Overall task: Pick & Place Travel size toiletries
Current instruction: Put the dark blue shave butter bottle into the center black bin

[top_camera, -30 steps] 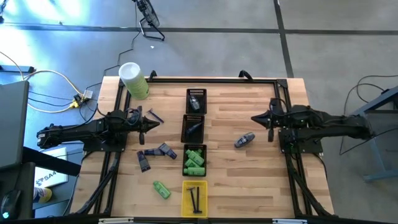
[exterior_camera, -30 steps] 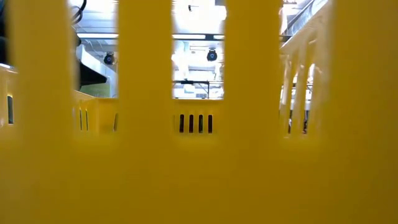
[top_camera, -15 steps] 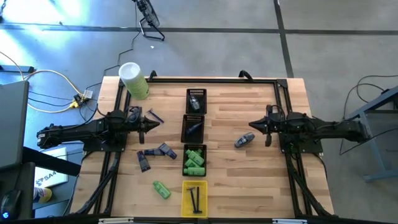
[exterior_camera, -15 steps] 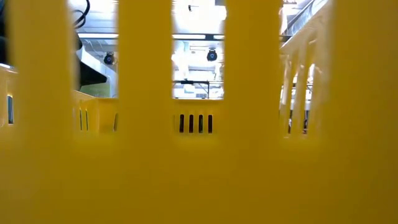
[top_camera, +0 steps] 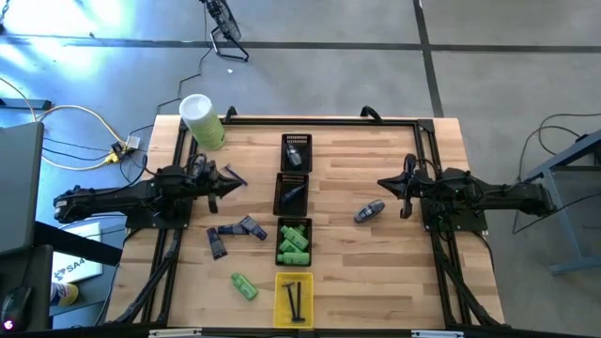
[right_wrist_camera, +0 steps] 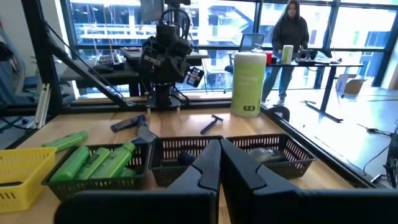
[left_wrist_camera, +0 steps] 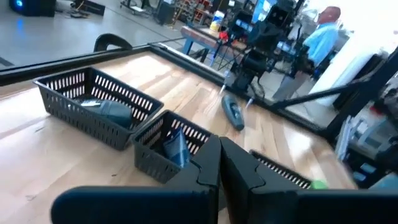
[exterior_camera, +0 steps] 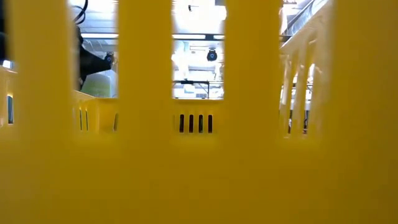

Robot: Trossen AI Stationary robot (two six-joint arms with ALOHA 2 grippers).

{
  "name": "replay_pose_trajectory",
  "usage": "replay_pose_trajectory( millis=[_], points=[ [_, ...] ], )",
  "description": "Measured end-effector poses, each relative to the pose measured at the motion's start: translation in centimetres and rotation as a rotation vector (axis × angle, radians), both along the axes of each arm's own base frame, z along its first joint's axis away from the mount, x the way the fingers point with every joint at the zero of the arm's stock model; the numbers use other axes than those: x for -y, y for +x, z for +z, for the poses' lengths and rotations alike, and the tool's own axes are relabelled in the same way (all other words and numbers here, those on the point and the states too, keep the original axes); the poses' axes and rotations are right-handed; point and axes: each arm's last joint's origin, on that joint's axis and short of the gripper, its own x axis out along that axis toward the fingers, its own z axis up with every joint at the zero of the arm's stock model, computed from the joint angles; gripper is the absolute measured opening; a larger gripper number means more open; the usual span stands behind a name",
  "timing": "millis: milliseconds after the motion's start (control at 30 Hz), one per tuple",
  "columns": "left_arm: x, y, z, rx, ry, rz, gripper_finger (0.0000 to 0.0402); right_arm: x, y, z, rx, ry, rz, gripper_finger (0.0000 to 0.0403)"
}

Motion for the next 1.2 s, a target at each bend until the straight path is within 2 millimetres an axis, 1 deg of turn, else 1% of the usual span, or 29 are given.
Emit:
replay_pose_trajectory(
  millis=[67,133,233,367,467,633,733,800,900,1100,1200],
  points=[
    [0.0,0.1,-0.1,-0.023,0.035,-0.002,0.0002,0.0,0.0,0.0,0.001,0.000,-0.001,0.0002],
    [-0.1,0.3,0.2,-0.046,0.053,0.000,0.0001,0.0,0.0,0.0,0.000,0.000,-0.001,0.0002],
    [-0.1,0.6,1.7,-0.061,0.097,-0.002,0.0001,0.0,0.0,0.0,0.000,0.000,-0.001,0.0002],
    [-0.3,1.4,3.7,-0.131,0.188,-0.011,0.0000,0.0,0.0,0.0,0.000,0.000,-0.016,0.0002],
    [-0.5,2.2,4.6,-0.227,0.244,-0.026,0.0000,0.1,0.0,0.0,0.000,0.001,-0.040,0.0002],
    [-0.7,3.9,5.3,-0.410,0.200,-0.067,0.0000,0.2,0.0,0.0,0.000,0.000,-0.053,0.0002],
    [-0.5,5.0,5.7,-0.525,0.188,-0.111,0.0000,0.2,0.0,0.0,0.000,-0.001,-0.053,0.0002],
    [-0.3,5.8,5.9,-0.597,0.194,-0.150,0.0000,0.2,0.0,0.0,-0.001,-0.002,-0.053,0.0002],
    [0.6,7.1,6.7,-0.656,0.218,-0.220,0.0000,0.2,0.0,0.0,-0.001,-0.002,-0.053,0.0002],
    [3.0,9.0,8.0,-0.719,0.290,-0.368,0.0000,0.2,0.0,0.0,-0.001,-0.002,-0.053,0.0002],
    [4.4,9.7,8.1,-0.750,0.293,-0.428,0.0000,0.2,0.0,0.0,-0.002,-0.008,-0.054,0.0002]
  ],
)
